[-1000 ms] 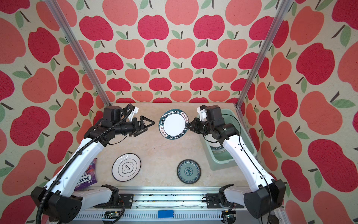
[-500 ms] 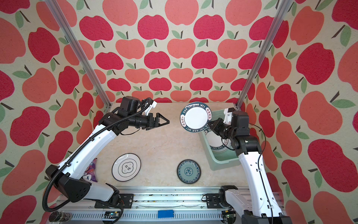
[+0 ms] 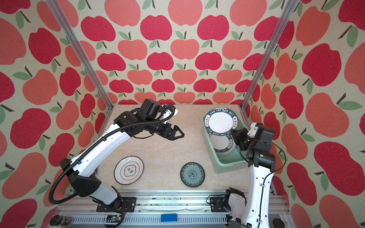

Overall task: Place the plates into the plastic bin on the countertop
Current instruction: Place the plate in the plastic bin.

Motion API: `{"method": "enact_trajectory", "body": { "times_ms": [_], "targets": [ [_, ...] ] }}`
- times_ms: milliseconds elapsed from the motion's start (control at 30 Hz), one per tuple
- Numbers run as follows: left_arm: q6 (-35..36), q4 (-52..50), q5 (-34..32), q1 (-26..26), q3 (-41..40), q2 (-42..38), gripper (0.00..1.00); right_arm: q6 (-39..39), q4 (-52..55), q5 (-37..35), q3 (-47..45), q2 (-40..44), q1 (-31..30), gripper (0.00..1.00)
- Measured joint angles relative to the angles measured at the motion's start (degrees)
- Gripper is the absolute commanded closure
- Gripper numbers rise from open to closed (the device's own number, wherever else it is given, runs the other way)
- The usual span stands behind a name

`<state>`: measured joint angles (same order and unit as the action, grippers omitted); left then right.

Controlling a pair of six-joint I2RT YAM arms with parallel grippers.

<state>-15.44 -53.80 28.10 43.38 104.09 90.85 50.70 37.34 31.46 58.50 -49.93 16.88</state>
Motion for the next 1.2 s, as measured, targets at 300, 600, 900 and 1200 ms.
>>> {"method": "enact_trajectory", "body": {
  "times_ms": [300,600,900,1200],
  "targets": [
    [0.02,0.0,-0.7,1.31,0.0,0.0,0.01,-0.7,0.04,2.36,-1.6,-2.03,5.88,1.0],
    [0.02,0.02,-0.68,1.51,0.0,0.02,0.01,-6.03,1.92,1.14,-2.47,-6.51,7.15,1.0],
    [0.04,0.04,-0.7,1.51,0.0,0.02,0.01,-11.45,4.33,-3.37,-4.9,-8.35,7.15,1.0],
    [0.22,0.09,-0.68,1.51,0.0,0.81,0.01,-15.98,5.92,-6.43,-4.9,-10.6,7.15,1.0]
  ]
}}
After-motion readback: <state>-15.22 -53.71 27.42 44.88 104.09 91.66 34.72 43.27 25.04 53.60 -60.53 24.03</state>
